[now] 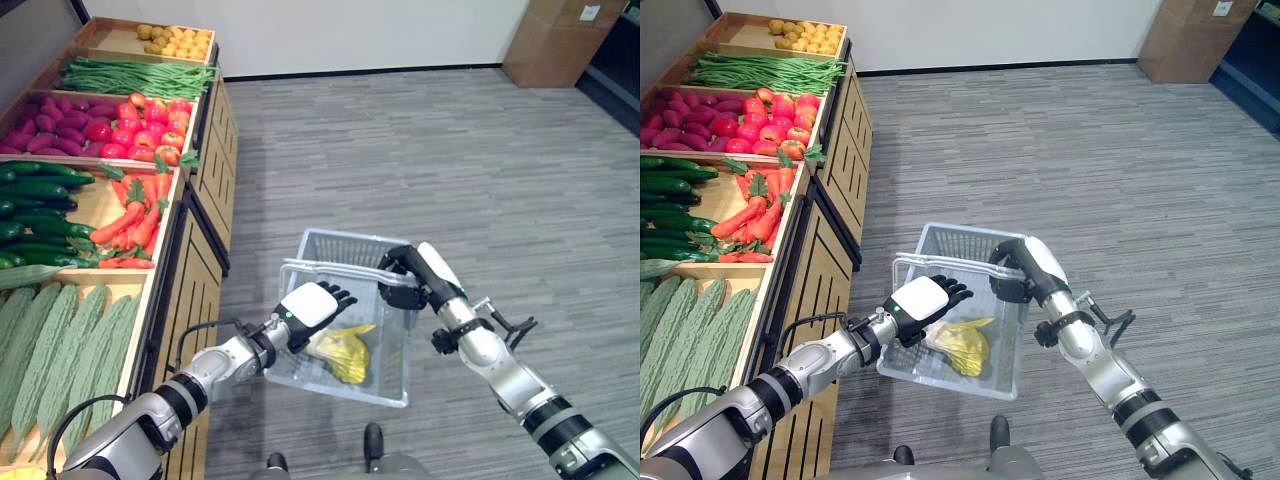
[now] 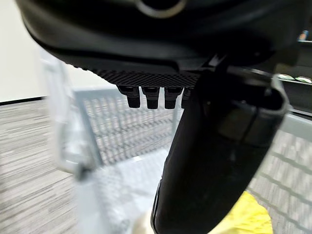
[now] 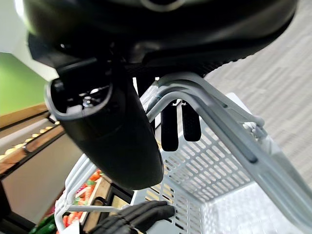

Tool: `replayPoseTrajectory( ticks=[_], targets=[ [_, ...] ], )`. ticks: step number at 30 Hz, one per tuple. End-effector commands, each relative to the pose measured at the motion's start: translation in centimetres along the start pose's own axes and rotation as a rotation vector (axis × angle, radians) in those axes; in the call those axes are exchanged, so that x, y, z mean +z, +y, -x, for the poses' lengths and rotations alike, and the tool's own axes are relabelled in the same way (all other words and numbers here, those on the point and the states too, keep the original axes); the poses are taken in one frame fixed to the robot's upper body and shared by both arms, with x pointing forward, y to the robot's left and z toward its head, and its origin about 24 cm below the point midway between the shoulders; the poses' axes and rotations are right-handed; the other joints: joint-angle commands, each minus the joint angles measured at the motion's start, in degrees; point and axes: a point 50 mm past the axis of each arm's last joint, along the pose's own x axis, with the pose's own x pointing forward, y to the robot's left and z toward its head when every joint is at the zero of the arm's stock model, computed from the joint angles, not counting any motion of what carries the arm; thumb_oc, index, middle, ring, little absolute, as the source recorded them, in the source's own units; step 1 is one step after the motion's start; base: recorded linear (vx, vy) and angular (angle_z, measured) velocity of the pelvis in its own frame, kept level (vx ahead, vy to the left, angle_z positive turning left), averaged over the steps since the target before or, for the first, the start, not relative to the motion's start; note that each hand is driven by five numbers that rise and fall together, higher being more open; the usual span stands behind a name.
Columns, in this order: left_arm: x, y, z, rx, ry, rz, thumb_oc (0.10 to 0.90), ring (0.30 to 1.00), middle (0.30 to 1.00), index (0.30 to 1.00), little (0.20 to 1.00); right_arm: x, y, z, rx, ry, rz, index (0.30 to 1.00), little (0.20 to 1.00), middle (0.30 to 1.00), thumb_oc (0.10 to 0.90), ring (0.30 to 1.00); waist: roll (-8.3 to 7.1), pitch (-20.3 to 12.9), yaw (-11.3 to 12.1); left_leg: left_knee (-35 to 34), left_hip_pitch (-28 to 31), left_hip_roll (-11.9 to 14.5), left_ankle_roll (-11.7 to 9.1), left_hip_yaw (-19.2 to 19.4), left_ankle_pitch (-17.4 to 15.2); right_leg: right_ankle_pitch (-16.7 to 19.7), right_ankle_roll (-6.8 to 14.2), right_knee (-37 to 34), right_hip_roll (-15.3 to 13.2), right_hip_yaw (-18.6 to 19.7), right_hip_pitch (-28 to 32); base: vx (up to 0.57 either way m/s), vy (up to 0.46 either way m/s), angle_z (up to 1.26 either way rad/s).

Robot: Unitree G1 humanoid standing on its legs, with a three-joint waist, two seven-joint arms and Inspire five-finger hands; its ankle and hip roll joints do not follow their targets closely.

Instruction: Get the vegetables into the basket

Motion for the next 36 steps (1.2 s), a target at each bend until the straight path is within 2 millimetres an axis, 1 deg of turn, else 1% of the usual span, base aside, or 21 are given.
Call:
replayPoseTrajectory(
  ticks=[1,4,5,6,7,8,9,11,12,13,14,15,18,19,20,21,26,30,31,33,36],
  targets=[
    [-1.8,1.7,-0.7,0.101,0.062,-0.022,0.900,1.000,1.000,1.000,1.000,5.9,-4.8,-1.7,-0.238,-0.324,-0.123,0.300,0.300,0.300,0.400,0.300,-2.00,-6.30,0.46,0.03,-2.16,1.72,-2.90,-1.34,0.48,-5.89,6.16,0.02,-3.27,-3.69,5.10,0.00,0.000,0.00],
    [-1.9,0.9,0.7,0.161,0.146,0.191,0.900,1.000,1.000,1.000,1.000,5.3,-4.8,-1.2,-0.261,-0.298,-0.196,0.300,0.300,0.300,0.400,0.300,-2.07,-6.12,0.98,0.03,-2.31,1.61,-2.87,-1.67,0.70,-5.92,5.99,0.05,-3.26,-3.97,5.20,0.00,0.000,0.00],
    [-1.6,0.4,1.2,0.176,0.160,0.328,0.900,1.000,1.000,1.000,1.000,5.2,-4.8,-1.1,-0.266,-0.293,-0.212,0.300,0.300,0.300,0.400,0.300,-2.11,-5.92,1.20,0.03,-2.37,1.57,-2.85,-1.73,0.80,-5.84,5.94,0.06,-3.28,-4.03,5.14,-0.01,-0.011,0.04],
    [-1.5,-0.7,2.3,0.187,0.224,0.553,0.900,1.000,1.000,1.000,1.000,4.9,-4.9,-0.7,-0.270,-0.283,-0.253,0.300,0.300,0.300,0.400,0.300,-2.10,-5.82,1.29,0.03,-2.29,1.57,-2.79,-1.76,0.88,-5.80,5.89,0.08,-3.31,-4.08,5.21,0.00,-0.007,0.07],
    [-1.6,-2.4,3.4,0.190,0.314,0.794,0.900,1.000,1.000,1.000,1.000,4.5,-4.9,-0.4,-0.279,-0.268,-0.283,0.300,0.300,0.300,0.400,0.300,-2.05,-5.63,1.50,0.03,-2.09,1.55,-2.72,-1.77,0.83,-5.89,5.85,0.14,-3.35,-4.11,5.30,-0.01,-0.008,0.06],
    [-1.8,-3.7,4.9,0.234,0.395,1.102,0.900,1.000,1.000,1.000,1.000,4.1,-4.8,0.0,-0.277,-0.250,-0.312,0.300,0.300,0.300,0.400,0.300,-1.89,-5.58,1.67,0.03,-2.38,1.55,-2.59,-1.87,1.19,-5.53,5.71,0.05,-3.38,-4.19,5.13,0.00,0.000,0.00],
    [-1.8,-3.8,5.0,0.232,0.395,1.105,0.900,1.000,1.000,1.000,1.000,4.1,-4.7,0.0,-0.275,-0.250,-0.312,0.300,0.300,0.300,0.400,0.300,-1.90,-5.73,1.61,0.03,-2.47,1.56,-2.59,-1.89,1.20,-5.52,5.71,0.05,-3.37,-4.21,5.06,0.00,0.000,0.00],
    [-1.5,-6.0,7.2,0.292,0.520,1.380,0.900,1.000,1.000,1.000,1.000,3.4,-4.8,1.0,-0.284,-0.226,-0.310,0.300,0.300,0.300,0.400,0.300,-1.79,-5.44,2.01,0.03,-2.71,1.54,-2.46,-2.24,1.50,-5.50,5.53,0.07,-3.31,-4.43,5.02,-0.01,-0.005,0.07],
    [-1.5,-6.1,7.2,0.290,0.521,1.381,0.900,1.000,1.000,1.000,1.000,3.4,-4.7,1.0,-0.284,-0.224,-0.310,0.300,0.300,0.300,0.400,0.300,-1.79,-5.54,1.98,0.03,-2.73,1.54,-2.46,-2.28,1.50,-5.50,5.53,0.06,-3.30,-4.47,5.02,-0.01,-0.006,0.08],
    [-1.4,-6.8,8.0,0.280,0.544,1.416,0.900,1.000,1.000,1.000,1.000,3.2,-4.8,1.3,-0.287,-0.216,-0.302,0.300,0.300,0.300,0.400,0.300,-1.79,-5.42,2.14,0.03,-2.83,1.56,-2.42,-2.42,1.58,-5.50,5.53,0.11,-3.29,-4.55,4.95,-0.01,-0.002,0.08],
    [-1.1,-7.9,9.3,0.263,0.588,1.465,0.900,1.000,1.000,1.000,1.000,2.6,-5.0,1.9,-0.300,-0.195,-0.292,0.300,0.300,0.300,0.400,0.300,-1.78,-5.29,2.48,0.03,-3.06,1.65,-2.40,-2.75,1.77,-5.52,5.52,0.19,-3.26,-4.84,4.97,-0.01,-0.002,0.06],
    [-1.1,-7.9,9.3,0.262,0.588,1.465,0.900,1.000,1.000,1.000,1.000,2.6,-5.0,1.9,-0.300,-0.194,-0.293,0.300,0.300,0.300,0.400,0.300,-1.79,-5.34,2.47,0.03,-3.07,1.65,-2.40,-2.78,1.77,-5.52,5.52,0.18,-3.26,-4.87,4.97,-0.01,-0.002,0.05],
    [-0.7,-9.8,10.9,0.209,0.672,1.484,0.900,1.000,1.000,1.000,1.000,1.7,-5.0,2.6,-0.316,-0.159,-0.300,0.300,0.300,0.300,0.400,0.300,-1.81,-5.17,2.83,0.03,-3.26,1.75,-2.39,-3.08,1.97,-5.65,5.50,0.26,-3.19,-5.20,4.99,-0.02,-0.009,0.06],
    [-0.2,-11.7,12.0,0.141,0.761,1.492,0.900,1.000,1.000,1.000,1.000,1.1,-5.0,3.0,-0.328,-0.133,-0.306,0.300,0.300,0.300,0.400,0.300,-1.84,-5.14,3.04,0.03,-3.43,1.78,-2.43,-3.31,2.15,-5.65,5.46,0.32,-3.11,-5.41,4.92,-0.03,-0.011,0.07],
    [-0.2,-11.8,12.0,0.141,0.760,1.491,0.900,1.000,1.000,1.000,1.000,1.1,-5.0,3.0,-0.328,-0.133,-0.305,0.300,0.300,0.300,0.400,0.300,-1.82,-5.16,3.03,0.03,-3.45,1.78,-2.44,-3.33,2.15,-5.65,5.46,0.31,-3.11,-5.44,4.91,-0.03,-0.007,0.05],
    [0.1,-12.7,12.5,0.107,0.806,1.490,0.900,1.000,1.000,1.000,1.000,0.8,-5.0,3.1,-0.336,-0.119,-0.311,0.300,0.300,0.300,0.400,0.300,-1.80,-5.11,3.10,0.03,-3.57,1.82,-2.48,-3.40,2.25,-5.62,5.46,0.35,-3.07,-5.51,4.79,0.00,0.000,0.00],
    [0.6,-15.1,13.9,-0.024,0.920,1.412,0.900,1.000,1.000,1.000,1.000,-0.4,-5.3,3.8,-0.371,-0.066,-0.301,0.300,0.300,0.300,0.400,0.300,-1.92,-5.10,3.35,0.03,-3.91,1.95,-2.67,-3.51,2.44,-5.58,5.43,0.42,-2.95,-5.87,4.55,-0.02,-0.005,0.06],
    [0.9,-16.0,14.6,-0.078,0.956,1.396,0.900,1.000,1.000,1.000,1.000,-1.4,-5.7,4.4,-0.398,-0.017,-0.285,0.300,0.300,0.300,0.400,0.300,-1.98,-4.97,3.37,0.03,-4.00,1.94,-2.71,-3.42,2.47,-5.42,5.43,0.37,-2.99,-5.92,4.38,-0.03,0.000,0.05],
    [1.4,-16.4,14.9,-0.122,0.950,1.428,0.900,1.000,1.000,1.000,1.000,-2.2,-6.0,4.8,-0.418,0.018,-0.275,0.300,0.300,0.300,0.400,0.300,-1.82,-4.83,3.20,0.03,-4.05,2.03,-2.74,-3.33,2.48,-5.19,5.47,0.31,-3.11,-5.81,4.20,-0.03,0.003,0.03],
    [1.7,-16.6,14.9,-0.145,0.939,1.456,0.900,1.000,1.000,1.000,1.000,-2.3,-6.3,4.9,-0.427,0.027,-0.275,0.300,0.300,0.300,0.400,0.300,-1.69,-4.76,3.12,0.03,-4.07,2.02,-2.74,-3.26,2.47,-5.12,5.48,0.30,-3.14,-5.80,4.15,-0.02,0.005,0.01],
    [1.2,-14.8,14.3,-0.114,0.784,1.473,0.900,1.000,1.000,1.000,1.000,-3.0,-6.7,5.1,-0.445,0.059,-0.275,0.300,0.300,0.300,0.400,0.300,-1.37,-4.71,2.99,0.03,-4.03,1.94,-2.65,-3.15,2.26,-5.01,5.58,0.25,-3.25,-5.65,4.12,0.00,0.000,0.00]
  ],
)
